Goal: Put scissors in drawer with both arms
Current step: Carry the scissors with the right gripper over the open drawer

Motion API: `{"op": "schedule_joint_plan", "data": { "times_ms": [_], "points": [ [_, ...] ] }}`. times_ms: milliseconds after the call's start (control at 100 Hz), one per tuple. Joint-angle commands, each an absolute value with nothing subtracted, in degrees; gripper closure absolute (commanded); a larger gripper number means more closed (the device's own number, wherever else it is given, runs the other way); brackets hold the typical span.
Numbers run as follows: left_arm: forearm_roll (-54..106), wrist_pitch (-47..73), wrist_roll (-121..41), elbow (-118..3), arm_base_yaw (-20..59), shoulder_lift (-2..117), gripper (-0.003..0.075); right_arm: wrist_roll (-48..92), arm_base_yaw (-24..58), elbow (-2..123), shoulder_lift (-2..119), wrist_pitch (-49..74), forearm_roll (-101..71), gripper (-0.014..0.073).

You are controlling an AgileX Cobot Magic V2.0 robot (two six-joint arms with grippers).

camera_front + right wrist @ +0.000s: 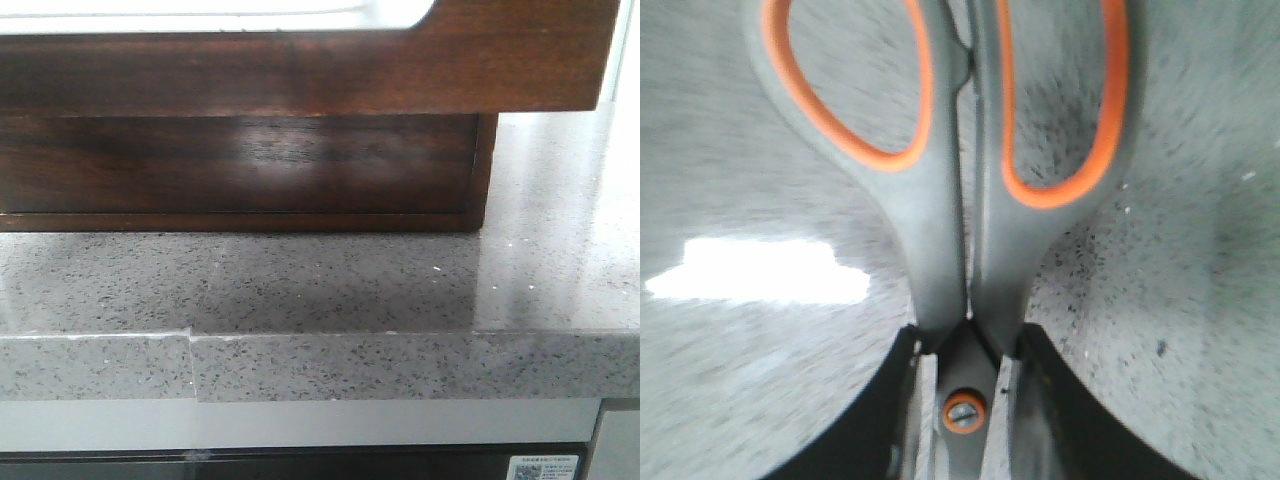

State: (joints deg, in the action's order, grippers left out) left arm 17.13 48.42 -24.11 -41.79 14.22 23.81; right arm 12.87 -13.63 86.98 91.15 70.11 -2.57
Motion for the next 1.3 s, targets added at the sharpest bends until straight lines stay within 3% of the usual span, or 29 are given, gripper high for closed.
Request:
{"op": "schedule_joint_plan", "data": {
  "times_ms": [0, 230, 390, 550, 760, 1290],
  "points": [
    [18.2, 44.1, -23.4, -43.7, 14.6, 24.8, 0.0314, 13.6, -12.0, 88.7, 82.9, 68.4, -3.0, 0.0625],
    [18.2, 44.1, -23.4, -43.7, 14.6, 24.8, 0.0314, 17.1, -2.8, 94.3, 71.0, 64.8, -6.7, 0.0625],
    [18.2, 44.1, -23.4, -43.7, 14.6, 24.8, 0.0314, 26.8, 7.2, 96.8, 66.7, 60.8, -16.2, 0.0624],
    [18.2, 44.1, -23.4, -43.7, 14.6, 24.8, 0.0314, 39.7, 18.5, 96.9, 66.1, 58.3, -25.7, 0.0624],
    [18.2, 44.1, -23.4, -43.7, 14.6, 24.8, 0.0314, 47.4, 31.7, 96.9, 69.8, 58.8, -24.4, 0.0624],
    [18.2, 44.1, -23.4, -43.7, 14.6, 24.8, 0.0314, 47.4, 38.3, 96.9, 83.9, 64.3, -1.3, 0.0624]
  ]
}}
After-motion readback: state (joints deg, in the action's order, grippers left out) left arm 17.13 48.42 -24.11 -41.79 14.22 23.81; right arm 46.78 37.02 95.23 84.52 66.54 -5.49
